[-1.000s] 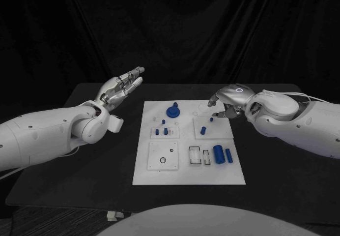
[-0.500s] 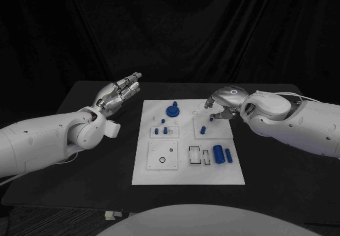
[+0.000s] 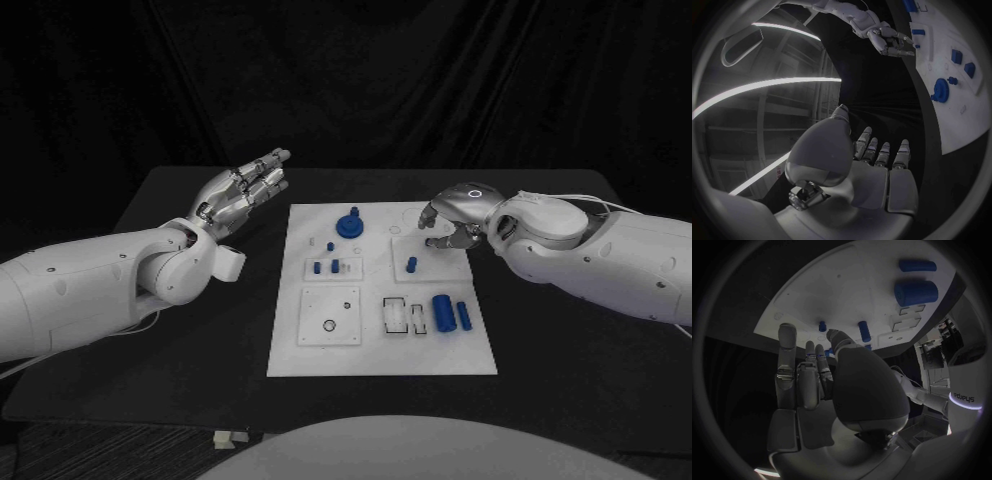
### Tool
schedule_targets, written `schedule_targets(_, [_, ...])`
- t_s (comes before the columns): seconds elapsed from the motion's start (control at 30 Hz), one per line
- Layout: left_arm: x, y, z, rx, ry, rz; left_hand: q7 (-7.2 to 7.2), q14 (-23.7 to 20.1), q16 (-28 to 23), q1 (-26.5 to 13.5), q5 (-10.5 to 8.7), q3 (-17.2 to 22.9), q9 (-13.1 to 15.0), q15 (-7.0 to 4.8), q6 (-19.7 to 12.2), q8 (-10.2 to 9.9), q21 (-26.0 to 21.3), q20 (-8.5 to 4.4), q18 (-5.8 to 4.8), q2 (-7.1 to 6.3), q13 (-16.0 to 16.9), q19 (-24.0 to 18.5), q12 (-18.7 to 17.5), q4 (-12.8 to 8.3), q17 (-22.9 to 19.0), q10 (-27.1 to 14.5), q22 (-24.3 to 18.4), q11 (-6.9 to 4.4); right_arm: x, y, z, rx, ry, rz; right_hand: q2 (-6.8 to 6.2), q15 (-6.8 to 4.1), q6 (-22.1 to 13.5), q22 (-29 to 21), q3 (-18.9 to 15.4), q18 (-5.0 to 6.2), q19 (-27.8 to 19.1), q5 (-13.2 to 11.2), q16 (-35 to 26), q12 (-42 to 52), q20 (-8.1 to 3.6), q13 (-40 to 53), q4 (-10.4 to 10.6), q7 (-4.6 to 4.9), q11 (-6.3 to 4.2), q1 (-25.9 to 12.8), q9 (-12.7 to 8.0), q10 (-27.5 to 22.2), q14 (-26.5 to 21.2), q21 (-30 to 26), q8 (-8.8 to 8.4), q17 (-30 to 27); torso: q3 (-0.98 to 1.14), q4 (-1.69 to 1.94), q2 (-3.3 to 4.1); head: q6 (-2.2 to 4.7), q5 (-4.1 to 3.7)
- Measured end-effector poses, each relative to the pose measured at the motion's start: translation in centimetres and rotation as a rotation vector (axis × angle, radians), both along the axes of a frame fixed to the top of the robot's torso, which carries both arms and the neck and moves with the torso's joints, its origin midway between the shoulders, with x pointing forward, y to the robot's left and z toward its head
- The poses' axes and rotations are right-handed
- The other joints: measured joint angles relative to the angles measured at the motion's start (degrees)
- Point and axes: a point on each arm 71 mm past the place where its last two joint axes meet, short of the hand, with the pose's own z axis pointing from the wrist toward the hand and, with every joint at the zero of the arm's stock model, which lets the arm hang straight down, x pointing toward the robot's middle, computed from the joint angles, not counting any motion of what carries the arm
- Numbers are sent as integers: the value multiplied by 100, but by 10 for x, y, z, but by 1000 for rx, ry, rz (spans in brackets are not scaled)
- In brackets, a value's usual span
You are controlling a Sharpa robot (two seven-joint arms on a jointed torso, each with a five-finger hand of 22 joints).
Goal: Assemble the parts on the task board
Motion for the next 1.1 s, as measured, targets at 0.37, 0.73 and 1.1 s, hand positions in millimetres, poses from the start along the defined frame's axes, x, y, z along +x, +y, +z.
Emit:
schedule_targets(0.37, [0, 0, 0, -4, 2, -4, 21, 31, 60, 185, 99, -72, 0, 113, 21, 0, 0, 72, -1, 65, 0, 9, 52, -8, 16, -8, 20, 49, -1, -1, -7, -1, 16, -7, 0, 0, 81, 23, 115, 0, 0, 189, 0, 23, 0, -4, -30, -3, 10, 0, 50, 72, 0, 0, 0, 5, 3, -2, 1, 0, -8])
schedule_targets(0.73, [-1, 0, 0, -6, 2, -5, 72, 82, 217, 459, 354, -206, 7, 327, 72, 0, 22, 164, -1, 159, 10, 79, 175, -32, 56, 32, 206, 129, 0, 2, -15, -4, 27, -11, -24, 0, 162, 59, 268, 0, 0, 427, 0, 23, 0, -25, -97, -3, 5, 24, 119, 148, 0, -33, 0, 4, 2, 3, -2, 0, -20])
schedule_targets(1.1, [-1, -1, 0, -8, 3, -7, 154, 133, 288, 632, 513, -223, 13, 419, 154, 0, 23, 185, -2, 197, 16, 101, 242, -49, 67, 62, 284, 201, 1, 3, -21, 5, 45, -16, 1, 0, 338, 97, 390, -1, 0, 373, 0, 75, 0, -24, -183, -15, -10, 76, 222, 298, 0, -33, 42, 3, 1, 1, -1, 0, -9])
